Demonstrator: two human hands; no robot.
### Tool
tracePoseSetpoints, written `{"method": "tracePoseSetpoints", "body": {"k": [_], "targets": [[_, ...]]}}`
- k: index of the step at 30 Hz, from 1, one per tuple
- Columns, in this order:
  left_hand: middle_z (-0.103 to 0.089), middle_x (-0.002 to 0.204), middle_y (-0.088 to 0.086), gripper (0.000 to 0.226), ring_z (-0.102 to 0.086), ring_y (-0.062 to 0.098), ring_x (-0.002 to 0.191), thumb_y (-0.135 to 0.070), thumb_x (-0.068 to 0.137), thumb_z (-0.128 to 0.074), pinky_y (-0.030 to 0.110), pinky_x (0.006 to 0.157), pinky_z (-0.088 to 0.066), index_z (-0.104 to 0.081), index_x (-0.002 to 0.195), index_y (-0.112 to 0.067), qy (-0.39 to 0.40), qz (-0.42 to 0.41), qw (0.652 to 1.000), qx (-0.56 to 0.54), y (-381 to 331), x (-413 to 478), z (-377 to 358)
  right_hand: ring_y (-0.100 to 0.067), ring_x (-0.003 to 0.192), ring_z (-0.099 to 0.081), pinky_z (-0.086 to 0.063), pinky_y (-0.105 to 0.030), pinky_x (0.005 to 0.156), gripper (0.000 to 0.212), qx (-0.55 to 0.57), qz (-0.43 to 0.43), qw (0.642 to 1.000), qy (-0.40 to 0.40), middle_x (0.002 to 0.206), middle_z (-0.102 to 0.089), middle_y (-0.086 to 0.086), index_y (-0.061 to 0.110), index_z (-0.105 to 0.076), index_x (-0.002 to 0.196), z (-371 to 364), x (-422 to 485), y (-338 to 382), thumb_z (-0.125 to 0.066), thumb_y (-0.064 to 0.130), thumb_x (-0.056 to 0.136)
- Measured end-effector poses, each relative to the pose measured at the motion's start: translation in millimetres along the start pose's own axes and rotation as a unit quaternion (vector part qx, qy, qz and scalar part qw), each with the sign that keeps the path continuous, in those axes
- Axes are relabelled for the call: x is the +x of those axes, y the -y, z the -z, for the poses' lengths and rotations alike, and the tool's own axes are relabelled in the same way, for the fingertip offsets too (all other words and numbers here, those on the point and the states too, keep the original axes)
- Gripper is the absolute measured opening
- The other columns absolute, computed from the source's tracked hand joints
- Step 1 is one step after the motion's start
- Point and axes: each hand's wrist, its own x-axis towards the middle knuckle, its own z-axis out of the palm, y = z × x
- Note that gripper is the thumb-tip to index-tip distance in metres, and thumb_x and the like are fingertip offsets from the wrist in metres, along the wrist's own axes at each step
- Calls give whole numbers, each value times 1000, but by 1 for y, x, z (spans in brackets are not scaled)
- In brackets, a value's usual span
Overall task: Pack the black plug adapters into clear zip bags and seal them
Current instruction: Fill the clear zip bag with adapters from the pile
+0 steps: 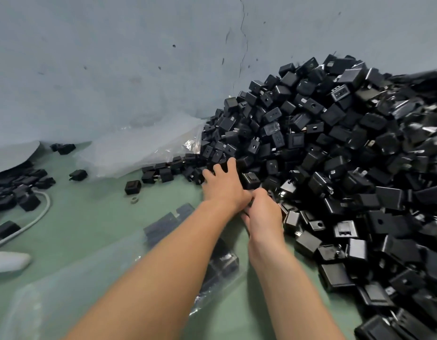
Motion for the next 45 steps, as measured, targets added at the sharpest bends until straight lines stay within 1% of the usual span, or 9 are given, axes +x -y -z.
{"method": "tracePoseSetpoints", "body": {"k": [9,14,21,25,29,31,35,37,45], "targets": [[-39,143,9,71,-32,42,129,-33,88,-62,51,99,-44,-22,144,-17,-61,-16,997,-45,-6,-15,-7,-16,66,-38,-35,-31,65,27,6,14,1000,-18,68,-43,2,19,-43,68,-5,-9,1,-41,9,93],[-27,150,12,81,-25,45,136,-34,89,-63,54,107,-32,-14,152,-19,-37,17,999,-28,-11,-4,-9,-13,63,-40,-35,-26,60,27,10,31,999,-17,66,-47,6,19,-45,70,-6,-10,-1,-40,9,95],[-40,139,10,66,-35,40,122,-24,87,-59,48,92,-44,-27,144,-15,-98,-9,995,-14,-13,-8,-13,-8,60,-40,-32,-21,52,23,6,7,1000,-10,71,-46,10,25,-44,76,-6,-8,3,-40,14,96],[-45,138,5,61,-35,39,121,-21,88,-57,47,92,-43,-28,141,-15,-85,-37,995,-39,-12,-8,-12,-6,66,-39,-34,-22,57,23,45,-11,999,-11,81,-45,10,29,-42,80,-8,-4,2,-40,13,97],[-53,130,4,66,-36,38,121,-27,88,-59,47,94,-39,-25,143,-19,-62,-34,997,-24,-13,-7,-13,-18,102,-57,-48,-32,85,36,78,-19,997,-4,128,-61,-5,13,-54,135,-6,-5,1,-40,17,102],[-55,126,4,67,-37,37,119,-30,88,-59,46,93,-39,-24,144,-20,-64,-30,997,-13,-15,-9,-14,-23,117,-61,-50,-36,92,41,70,-23,997,-8,139,-60,-9,10,-51,141,-5,-6,3,-40,18,102],[-57,120,4,65,-39,36,115,-36,86,-61,42,83,-45,-29,141,-23,-101,-31,994,-12,-15,-11,-15,-13,83,-65,-48,-27,66,30,89,-29,996,4,104,-72,-16,-2,-59,120,-2,-9,4,-42,12,100],[-57,120,4,64,-38,37,117,-35,84,-59,43,80,-49,-31,140,-24,-119,-35,992,-26,-15,-12,-15,-5,61,-65,-48,-23,58,22,106,-32,994,13,79,-73,-1,4,-63,96,0,-9,7,-43,12,101],[-63,117,-2,49,-40,26,117,-22,95,-42,43,78,-45,-32,142,-32,-160,-47,969,-180,-13,-11,-16,-16,105,-68,-54,-35,95,25,161,-53,982,83,111,-74,-4,17,-67,100,2,-8,12,-42,21,102]]}}
